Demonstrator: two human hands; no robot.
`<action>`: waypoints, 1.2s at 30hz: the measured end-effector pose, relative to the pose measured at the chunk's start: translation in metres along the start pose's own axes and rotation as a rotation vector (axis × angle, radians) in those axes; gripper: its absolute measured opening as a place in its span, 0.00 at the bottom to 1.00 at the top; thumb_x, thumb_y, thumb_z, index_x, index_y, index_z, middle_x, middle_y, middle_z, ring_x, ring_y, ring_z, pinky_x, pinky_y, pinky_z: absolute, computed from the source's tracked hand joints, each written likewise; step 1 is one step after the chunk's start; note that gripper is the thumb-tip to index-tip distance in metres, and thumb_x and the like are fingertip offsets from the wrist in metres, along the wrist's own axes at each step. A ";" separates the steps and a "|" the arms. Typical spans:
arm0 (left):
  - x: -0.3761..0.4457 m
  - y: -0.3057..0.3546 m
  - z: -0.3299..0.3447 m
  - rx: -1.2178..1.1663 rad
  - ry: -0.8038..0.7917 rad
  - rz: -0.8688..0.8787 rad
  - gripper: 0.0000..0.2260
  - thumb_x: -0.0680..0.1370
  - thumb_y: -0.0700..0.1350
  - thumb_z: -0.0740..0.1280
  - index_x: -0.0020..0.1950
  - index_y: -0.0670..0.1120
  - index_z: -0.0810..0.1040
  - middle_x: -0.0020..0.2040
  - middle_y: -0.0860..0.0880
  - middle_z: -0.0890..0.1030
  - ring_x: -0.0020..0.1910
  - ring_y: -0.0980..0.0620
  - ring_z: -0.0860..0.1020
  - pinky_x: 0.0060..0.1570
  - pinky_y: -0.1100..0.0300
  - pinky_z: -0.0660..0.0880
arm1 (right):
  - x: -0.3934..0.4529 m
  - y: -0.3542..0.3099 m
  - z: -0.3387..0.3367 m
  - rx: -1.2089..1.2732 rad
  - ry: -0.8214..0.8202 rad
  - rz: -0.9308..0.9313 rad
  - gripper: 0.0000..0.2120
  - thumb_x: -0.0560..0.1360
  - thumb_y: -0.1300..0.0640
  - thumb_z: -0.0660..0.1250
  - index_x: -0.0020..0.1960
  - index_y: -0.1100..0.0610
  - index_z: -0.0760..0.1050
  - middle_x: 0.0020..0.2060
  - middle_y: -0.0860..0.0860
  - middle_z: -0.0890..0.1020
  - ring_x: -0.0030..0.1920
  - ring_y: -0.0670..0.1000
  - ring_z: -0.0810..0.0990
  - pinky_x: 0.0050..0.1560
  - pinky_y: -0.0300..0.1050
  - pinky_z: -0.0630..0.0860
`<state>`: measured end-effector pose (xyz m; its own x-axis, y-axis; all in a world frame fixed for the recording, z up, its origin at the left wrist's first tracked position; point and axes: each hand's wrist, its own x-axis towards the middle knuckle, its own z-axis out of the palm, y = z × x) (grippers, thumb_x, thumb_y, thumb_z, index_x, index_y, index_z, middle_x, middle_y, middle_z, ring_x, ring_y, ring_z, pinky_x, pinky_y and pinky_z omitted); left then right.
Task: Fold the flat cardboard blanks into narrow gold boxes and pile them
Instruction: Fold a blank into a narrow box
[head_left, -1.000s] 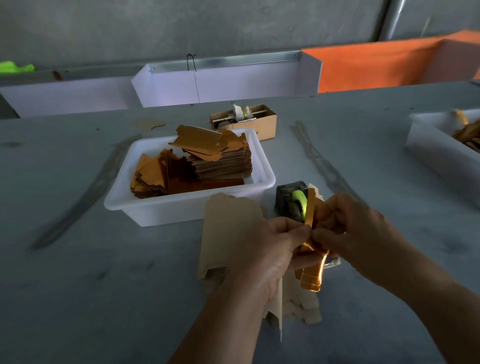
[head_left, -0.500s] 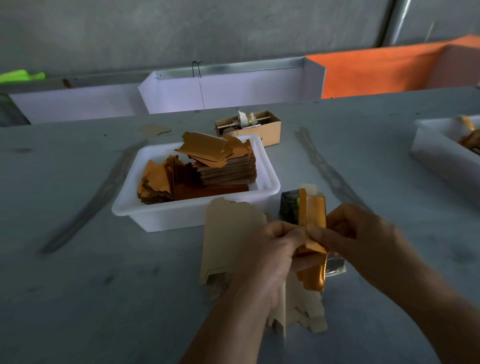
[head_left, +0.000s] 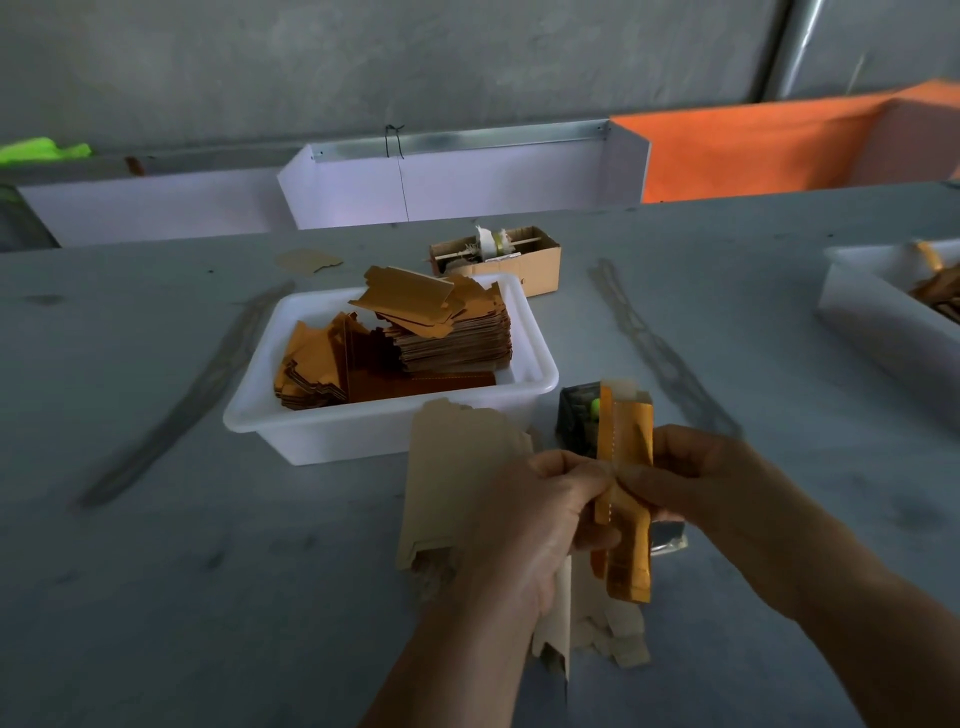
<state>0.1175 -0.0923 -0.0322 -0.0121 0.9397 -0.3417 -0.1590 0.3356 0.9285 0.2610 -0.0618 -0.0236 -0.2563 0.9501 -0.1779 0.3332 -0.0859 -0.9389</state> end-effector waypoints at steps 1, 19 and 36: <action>-0.001 0.001 0.001 0.011 -0.015 -0.002 0.07 0.78 0.44 0.67 0.41 0.46 0.79 0.32 0.51 0.82 0.28 0.58 0.79 0.28 0.68 0.73 | 0.000 0.001 0.000 -0.012 0.018 -0.007 0.05 0.74 0.62 0.67 0.48 0.62 0.79 0.41 0.62 0.83 0.43 0.60 0.83 0.50 0.52 0.79; -0.014 0.019 -0.074 0.866 0.455 -0.009 0.29 0.69 0.59 0.74 0.63 0.46 0.70 0.57 0.49 0.75 0.53 0.52 0.75 0.46 0.58 0.74 | 0.096 0.078 -0.053 -0.826 0.426 0.157 0.12 0.75 0.52 0.64 0.56 0.55 0.75 0.51 0.56 0.73 0.51 0.60 0.75 0.48 0.54 0.76; -0.012 0.030 -0.101 0.510 0.593 0.117 0.21 0.66 0.48 0.78 0.53 0.45 0.74 0.45 0.48 0.80 0.43 0.51 0.78 0.41 0.54 0.75 | -0.026 -0.011 0.015 -0.237 0.331 -0.313 0.06 0.73 0.55 0.68 0.46 0.45 0.80 0.37 0.43 0.82 0.36 0.41 0.81 0.35 0.29 0.74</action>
<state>0.0129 -0.0999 -0.0153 -0.5482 0.8270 -0.1249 0.3465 0.3605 0.8660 0.2500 -0.0899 -0.0137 -0.0887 0.9667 0.2399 0.4924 0.2519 -0.8331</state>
